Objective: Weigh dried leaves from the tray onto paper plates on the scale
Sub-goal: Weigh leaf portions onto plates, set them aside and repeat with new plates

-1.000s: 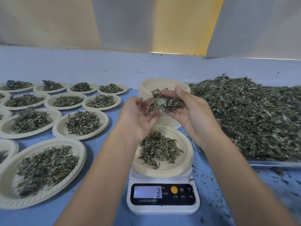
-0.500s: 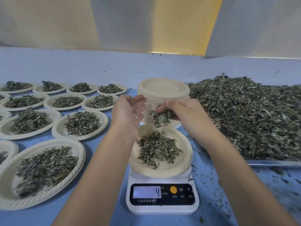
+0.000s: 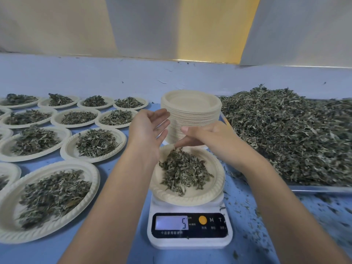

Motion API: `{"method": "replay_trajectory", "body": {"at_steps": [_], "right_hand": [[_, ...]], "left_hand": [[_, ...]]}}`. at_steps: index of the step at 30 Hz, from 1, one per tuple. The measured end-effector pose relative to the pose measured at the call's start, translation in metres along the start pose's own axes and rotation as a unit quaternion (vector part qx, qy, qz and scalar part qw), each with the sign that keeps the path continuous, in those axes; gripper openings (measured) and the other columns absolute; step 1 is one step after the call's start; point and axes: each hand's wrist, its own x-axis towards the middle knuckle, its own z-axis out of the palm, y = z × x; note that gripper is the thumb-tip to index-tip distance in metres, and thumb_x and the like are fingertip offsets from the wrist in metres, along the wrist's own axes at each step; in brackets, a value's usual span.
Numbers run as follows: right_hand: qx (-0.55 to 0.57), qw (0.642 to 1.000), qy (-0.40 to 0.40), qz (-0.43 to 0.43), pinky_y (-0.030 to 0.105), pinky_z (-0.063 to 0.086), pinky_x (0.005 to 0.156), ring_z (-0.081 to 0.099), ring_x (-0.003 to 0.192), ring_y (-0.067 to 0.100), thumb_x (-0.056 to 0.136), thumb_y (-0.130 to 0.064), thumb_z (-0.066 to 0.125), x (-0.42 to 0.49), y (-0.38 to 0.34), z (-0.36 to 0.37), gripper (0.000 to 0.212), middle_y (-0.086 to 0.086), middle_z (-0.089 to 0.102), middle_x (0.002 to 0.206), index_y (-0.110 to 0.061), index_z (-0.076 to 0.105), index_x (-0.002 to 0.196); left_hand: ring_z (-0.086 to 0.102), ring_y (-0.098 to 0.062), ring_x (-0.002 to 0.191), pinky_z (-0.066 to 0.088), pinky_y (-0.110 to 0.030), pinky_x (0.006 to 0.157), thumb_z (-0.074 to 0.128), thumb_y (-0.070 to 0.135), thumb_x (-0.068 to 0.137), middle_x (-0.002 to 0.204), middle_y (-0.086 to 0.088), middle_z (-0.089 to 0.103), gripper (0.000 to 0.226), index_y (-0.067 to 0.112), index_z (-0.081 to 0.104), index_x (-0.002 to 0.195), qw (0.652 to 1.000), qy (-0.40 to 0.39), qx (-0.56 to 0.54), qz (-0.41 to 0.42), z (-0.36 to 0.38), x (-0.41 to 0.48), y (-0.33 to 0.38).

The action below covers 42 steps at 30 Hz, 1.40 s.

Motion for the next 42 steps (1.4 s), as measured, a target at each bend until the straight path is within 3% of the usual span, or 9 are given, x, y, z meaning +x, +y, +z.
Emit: {"method": "replay_trajectory", "body": {"at_steps": [2, 5, 16, 19, 23, 28, 34, 39, 42], "right_hand": [[0.053, 0.997, 0.049, -0.017, 0.014, 0.049, 0.082, 0.07, 0.086, 0.004, 0.093, -0.038, 0.055, 0.001, 0.0, -0.002, 0.035, -0.006, 0.075, 0.082, -0.015, 0.078, 0.079], [0.098, 0.988, 0.118, -0.018, 0.022, 0.053, 0.083, 0.071, 0.08, 0.016, 0.094, -0.029, 0.054, 0.006, 0.003, -0.005, 0.034, 0.003, 0.075, 0.08, -0.01, 0.074, 0.074], [-0.059, 0.968, 0.224, 0.096, 0.033, 0.051, 0.064, 0.056, 0.062, 0.016, 0.089, -0.022, 0.056, -0.002, 0.052, -0.061, 0.026, 0.01, 0.066, 0.07, -0.001, 0.066, 0.077], [-0.193, 0.946, 0.197, 0.171, 0.028, 0.038, 0.055, 0.046, 0.056, 0.02, 0.088, -0.024, 0.052, -0.013, 0.067, -0.086, 0.03, 0.011, 0.054, 0.062, -0.003, 0.057, 0.067], [-0.253, 0.91, 0.167, 0.281, 0.031, 0.048, 0.068, 0.061, 0.068, 0.026, 0.085, -0.024, 0.048, -0.021, 0.085, -0.113, 0.033, 0.009, 0.066, 0.069, -0.006, 0.068, 0.067], [-0.257, 0.878, 0.02, 0.404, 0.021, 0.038, 0.049, 0.044, 0.043, 0.019, 0.089, -0.012, 0.04, -0.027, 0.098, -0.123, 0.038, 0.002, 0.052, 0.037, -0.006, 0.062, 0.059], [-0.282, 0.904, 0.066, 0.316, 0.027, 0.042, 0.073, 0.05, 0.082, 0.021, 0.093, -0.01, 0.046, -0.006, 0.117, -0.127, 0.027, 0.015, 0.06, 0.095, 0.0, 0.063, 0.112], [-0.062, 0.959, 0.183, 0.208, 0.034, 0.051, 0.08, 0.06, 0.092, 0.024, 0.087, 0.01, 0.036, 0.009, 0.132, -0.131, 0.037, 0.019, 0.065, 0.111, -0.007, 0.067, 0.098], [-0.225, 0.918, 0.269, 0.185, 0.031, 0.049, 0.082, 0.059, 0.098, 0.024, 0.09, 0.0, 0.044, 0.02, 0.142, -0.141, 0.028, 0.012, 0.063, 0.116, -0.01, 0.065, 0.106]], "left_hand": [[0.062, -0.015, 0.103, 0.045, -0.026, 0.087, 0.033, 0.018, 0.096, 0.1, 0.0, 0.069, 0.032, 0.013, 0.064, 0.092, 1.0, -0.004, -0.004, 0.005, 0.001, -0.002, 0.002], [0.064, -0.015, 0.101, 0.047, -0.026, 0.09, 0.034, 0.018, 0.096, 0.1, -0.002, 0.07, 0.032, 0.011, 0.065, 0.09, 1.0, -0.014, -0.018, 0.018, 0.005, -0.007, 0.004], [0.065, -0.02, 0.099, 0.049, -0.026, 0.089, 0.033, 0.011, 0.093, 0.093, -0.007, 0.071, 0.031, 0.006, 0.064, 0.089, 0.989, -0.133, -0.047, -0.048, 0.065, -0.024, -0.021], [0.063, -0.02, 0.099, 0.047, -0.027, 0.09, 0.032, 0.011, 0.094, 0.093, -0.006, 0.07, 0.033, 0.006, 0.064, 0.087, 0.984, -0.156, -0.034, -0.079, 0.092, -0.026, -0.038], [0.06, -0.022, 0.104, 0.044, -0.029, 0.095, 0.031, 0.011, 0.096, 0.109, -0.01, 0.067, 0.033, 0.005, 0.062, 0.086, 0.978, -0.161, -0.034, -0.127, 0.124, -0.026, -0.064], [0.062, -0.016, 0.094, 0.049, -0.022, 0.077, 0.029, 0.012, 0.099, 0.095, -0.004, 0.069, 0.036, 0.008, 0.062, 0.085, 0.983, -0.13, -0.031, -0.124, 0.144, -0.022, -0.089], [0.063, -0.016, 0.089, 0.048, -0.02, 0.076, 0.028, 0.009, 0.097, 0.088, -0.003, 0.069, 0.036, 0.007, 0.063, 0.086, 0.987, -0.11, -0.039, -0.112, 0.148, -0.016, -0.092], [0.063, -0.015, 0.086, 0.048, -0.02, 0.075, 0.026, 0.008, 0.096, 0.086, -0.004, 0.068, 0.037, 0.007, 0.061, 0.084, 0.99, -0.097, -0.043, -0.094, 0.145, -0.009, -0.084], [0.064, -0.015, 0.084, 0.05, -0.021, 0.076, 0.027, 0.007, 0.096, 0.086, -0.004, 0.069, 0.036, 0.006, 0.062, 0.085, 0.99, -0.097, -0.05, -0.091, 0.143, -0.006, -0.08]]}}
